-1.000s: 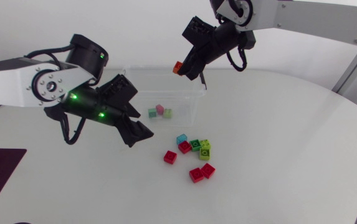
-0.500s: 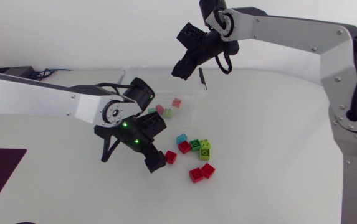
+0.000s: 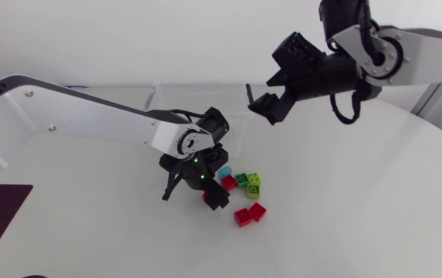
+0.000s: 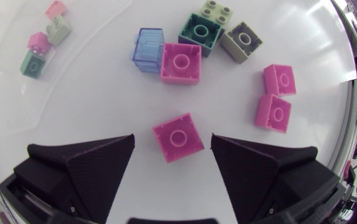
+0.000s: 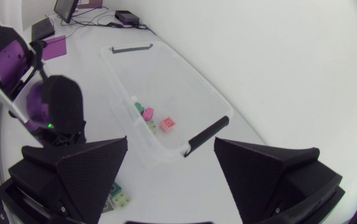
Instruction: Pick up the duplo bricks and place them in the container
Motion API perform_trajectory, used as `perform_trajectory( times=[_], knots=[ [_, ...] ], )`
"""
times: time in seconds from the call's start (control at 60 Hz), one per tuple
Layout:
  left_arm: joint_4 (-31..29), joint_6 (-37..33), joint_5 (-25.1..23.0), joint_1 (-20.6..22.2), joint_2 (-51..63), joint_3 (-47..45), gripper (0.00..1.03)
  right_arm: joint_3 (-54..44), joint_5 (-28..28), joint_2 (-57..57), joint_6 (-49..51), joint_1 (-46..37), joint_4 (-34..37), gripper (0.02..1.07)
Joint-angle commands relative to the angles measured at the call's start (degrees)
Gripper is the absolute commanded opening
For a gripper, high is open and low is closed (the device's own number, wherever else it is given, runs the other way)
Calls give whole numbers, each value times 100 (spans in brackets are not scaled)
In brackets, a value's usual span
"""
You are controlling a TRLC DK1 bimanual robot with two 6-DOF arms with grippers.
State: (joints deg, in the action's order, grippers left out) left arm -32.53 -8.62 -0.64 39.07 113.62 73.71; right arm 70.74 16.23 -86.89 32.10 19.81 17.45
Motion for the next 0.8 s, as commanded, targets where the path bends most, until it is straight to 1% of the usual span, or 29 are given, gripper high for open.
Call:
perform_trajectory(
  times=[0.0, 0.017, 0.067, 0.1, 0.117, 0.133, 0.15, 0.167, 0.35, 0.483, 0.517, 0.567, 0.683, 0.783],
  knots=[
    [-86, 309, 73, 39, 213, 249, 70, -605, -32, 454, -72, -83, -119, 102],
    [-95, 326, 73, 39, 222, 258, 69, -702, -23, 524, -63, -92, -137, 102],
    [-122, 405, 82, 75, 310, 302, 58, -1036, -32, 770, -46, -118, -146, 102],
    [-130, 440, 108, 92, 336, 319, 54, -1185, -32, 885, -37, -144, -146, 102],
    [-130, 476, 126, 101, 353, 319, 48, -1273, -23, 955, -28, -153, -146, 102],
    [-130, 476, 126, 101, 353, 319, 48, -1273, -23, 955, -28, -153, -146, 102],
    [-130, 528, 135, 110, 371, 319, 37, -1440, -23, 1060, -19, -153, -146, 102],
    [-130, 546, 144, 110, 380, 319, 36, -1590, -32, 1148, -10, -153, -137, 102],
    [-192, 607, 152, 189, 406, 258, 31, -2425, -14, 1412, 130, -171, -93, 102],
    [-262, 528, 161, 189, 134, 56, 30, -2855, -14, 1412, 130, 5, -23, 102],
    [-324, 476, 161, 171, 11, 20, 30, -2926, -6, 1403, 113, 58, 4, 100],
    [-368, 414, 161, 118, -191, -32, 30, -3031, -23, 1368, 60, 154, 30, 97],
    [-526, 168, 152, -75, -895, -103, 30, -3128, -32, 1236, -10, 348, 215, 97],
    [-579, -43, 100, -259, -1439, -76, 31, -3286, -269, 964, -46, 576, 223, 97]
  ],
)
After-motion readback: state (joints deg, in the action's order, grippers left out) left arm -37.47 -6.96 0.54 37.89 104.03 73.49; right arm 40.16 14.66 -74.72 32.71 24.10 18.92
